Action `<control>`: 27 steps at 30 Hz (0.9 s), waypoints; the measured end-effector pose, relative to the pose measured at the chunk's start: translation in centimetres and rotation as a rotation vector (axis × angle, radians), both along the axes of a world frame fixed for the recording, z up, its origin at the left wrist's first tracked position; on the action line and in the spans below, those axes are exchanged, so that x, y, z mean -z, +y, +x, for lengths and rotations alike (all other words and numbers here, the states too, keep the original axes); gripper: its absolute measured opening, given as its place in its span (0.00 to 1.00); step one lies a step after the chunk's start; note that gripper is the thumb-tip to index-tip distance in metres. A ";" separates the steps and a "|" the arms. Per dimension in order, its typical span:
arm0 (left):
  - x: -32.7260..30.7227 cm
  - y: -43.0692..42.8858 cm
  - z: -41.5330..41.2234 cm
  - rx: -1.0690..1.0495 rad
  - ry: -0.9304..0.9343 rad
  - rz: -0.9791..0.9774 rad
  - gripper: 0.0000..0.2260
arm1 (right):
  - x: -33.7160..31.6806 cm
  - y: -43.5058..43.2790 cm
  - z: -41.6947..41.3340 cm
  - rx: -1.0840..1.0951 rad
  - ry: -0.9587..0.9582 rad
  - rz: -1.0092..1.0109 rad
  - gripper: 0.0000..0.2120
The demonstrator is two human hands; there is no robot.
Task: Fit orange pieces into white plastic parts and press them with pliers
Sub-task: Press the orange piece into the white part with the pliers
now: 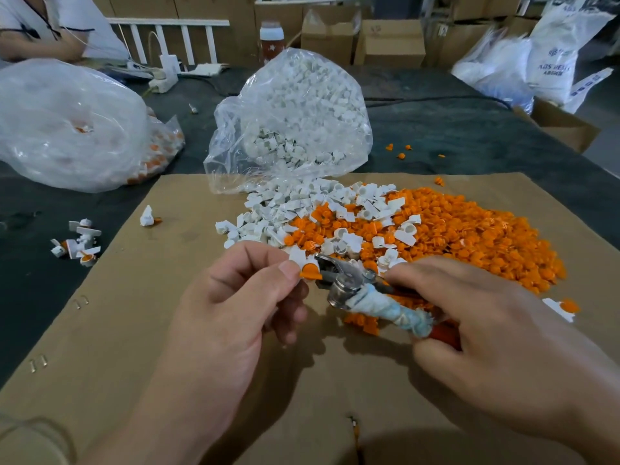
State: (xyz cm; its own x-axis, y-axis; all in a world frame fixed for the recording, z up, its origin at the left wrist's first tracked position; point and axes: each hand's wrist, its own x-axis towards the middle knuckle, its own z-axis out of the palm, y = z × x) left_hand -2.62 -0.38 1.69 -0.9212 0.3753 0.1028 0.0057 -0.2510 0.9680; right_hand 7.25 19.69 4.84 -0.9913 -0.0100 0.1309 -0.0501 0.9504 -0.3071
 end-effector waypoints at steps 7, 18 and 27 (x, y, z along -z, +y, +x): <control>-0.2 0.2 0.1 -0.039 0.013 -0.033 0.05 | 0.1 0.1 0.0 0.006 0.006 -0.023 0.29; -0.5 0.2 0.3 -0.014 0.061 -0.072 0.06 | 0.1 -0.1 -0.1 -0.008 0.024 -0.060 0.30; -0.1 -0.1 0.1 0.047 0.101 -0.096 0.05 | -0.2 -0.2 -0.1 0.013 -0.032 0.009 0.24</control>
State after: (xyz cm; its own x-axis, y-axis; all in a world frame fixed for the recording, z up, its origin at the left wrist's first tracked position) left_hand -2.55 -0.43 1.75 -0.8892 0.4302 0.1559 0.0953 -0.1591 0.9827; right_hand 7.15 19.47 5.08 -0.9951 0.0022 0.0992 -0.0278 0.9535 -0.3000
